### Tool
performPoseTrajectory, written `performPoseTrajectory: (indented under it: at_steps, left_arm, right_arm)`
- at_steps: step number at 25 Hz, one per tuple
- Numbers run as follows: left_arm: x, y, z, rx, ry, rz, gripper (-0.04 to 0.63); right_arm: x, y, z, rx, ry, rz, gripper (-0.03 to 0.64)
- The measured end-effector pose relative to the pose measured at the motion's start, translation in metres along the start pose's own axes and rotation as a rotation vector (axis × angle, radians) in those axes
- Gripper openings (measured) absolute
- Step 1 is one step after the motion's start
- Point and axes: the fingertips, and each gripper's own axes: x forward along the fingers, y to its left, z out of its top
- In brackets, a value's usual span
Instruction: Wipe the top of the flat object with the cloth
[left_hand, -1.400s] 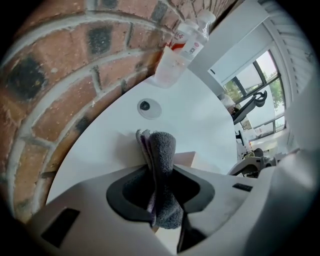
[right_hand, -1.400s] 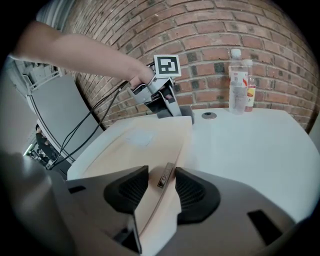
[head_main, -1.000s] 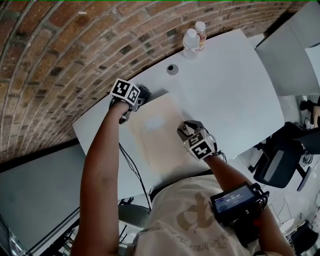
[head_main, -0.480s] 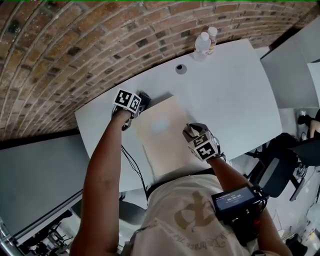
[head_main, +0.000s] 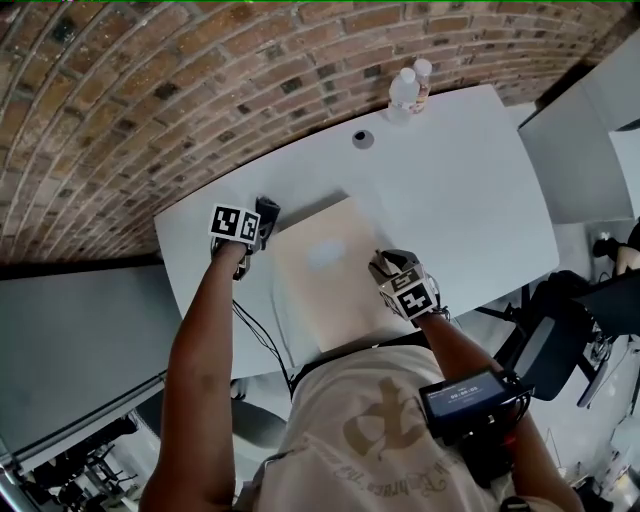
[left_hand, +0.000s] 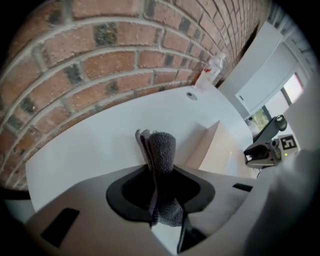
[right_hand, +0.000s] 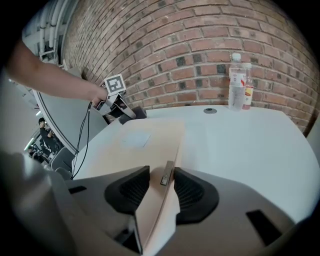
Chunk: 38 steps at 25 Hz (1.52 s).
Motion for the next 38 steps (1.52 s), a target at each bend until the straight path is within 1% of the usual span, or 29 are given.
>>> performPoseTrajectory:
  at_steps: [2, 3, 4, 6, 8, 10, 12, 15, 18, 21, 23, 27, 34, 38]
  left_arm:
    - [-0.019, -0.005, 0.007, -0.049, -0.115, -0.006, 0.120]
    - [-0.029, -0.011, 0.013, -0.056, -0.168, -0.010, 0.120]
    - [-0.039, -0.020, 0.019, -0.051, -0.212, -0.017, 0.120]
    - [-0.055, -0.048, 0.031, -0.020, -0.275, -0.050, 0.120]
    - [-0.061, -0.083, 0.040, 0.013, -0.303, -0.104, 0.120]
    - [-0.058, -0.118, 0.044, 0.049, -0.300, -0.157, 0.120]
    - [-0.049, -0.149, 0.047, 0.078, -0.283, -0.192, 0.120]
    - [-0.030, -0.183, 0.050, 0.090, -0.261, -0.224, 0.120]
    - [-0.007, -0.205, 0.059, 0.067, -0.247, -0.232, 0.120]
    - [0.012, -0.219, 0.073, 0.002, -0.245, -0.248, 0.120]
    - [0.022, -0.222, 0.075, -0.036, -0.232, -0.243, 0.120]
    - [0.030, -0.217, 0.072, -0.051, -0.212, -0.202, 0.121]
    - [0.023, -0.182, 0.047, -0.142, -0.186, -0.159, 0.124]
    - [0.016, -0.164, 0.035, -0.149, -0.187, -0.127, 0.124]
  right_arm:
    - [-0.002, 0.000, -0.001, 0.004, -0.008, 0.002, 0.166]
    - [-0.002, 0.000, 0.000, 0.004, -0.010, 0.001, 0.166]
    - [-0.002, 0.000, 0.000, 0.005, -0.012, -0.001, 0.166]
    - [-0.001, -0.001, 0.000, 0.010, -0.016, -0.003, 0.166]
    - [0.000, -0.002, -0.002, 0.027, -0.016, -0.004, 0.166]
    - [0.001, -0.002, -0.005, 0.048, -0.013, -0.003, 0.166]
    - [-0.001, -0.002, -0.004, 0.066, -0.015, 0.003, 0.166]
    - [-0.003, -0.001, -0.002, 0.088, -0.024, 0.016, 0.166]
    - [-0.002, -0.001, -0.004, 0.097, -0.026, 0.018, 0.166]
    - [0.000, -0.002, -0.007, 0.102, -0.020, 0.013, 0.164]
    - [0.001, -0.002, -0.006, 0.099, -0.020, 0.014, 0.164]
    - [0.000, -0.003, -0.007, 0.095, -0.019, 0.017, 0.164]
    - [0.000, -0.004, -0.009, 0.108, -0.017, 0.021, 0.166]
    - [-0.001, -0.004, -0.008, 0.102, -0.011, 0.027, 0.166]
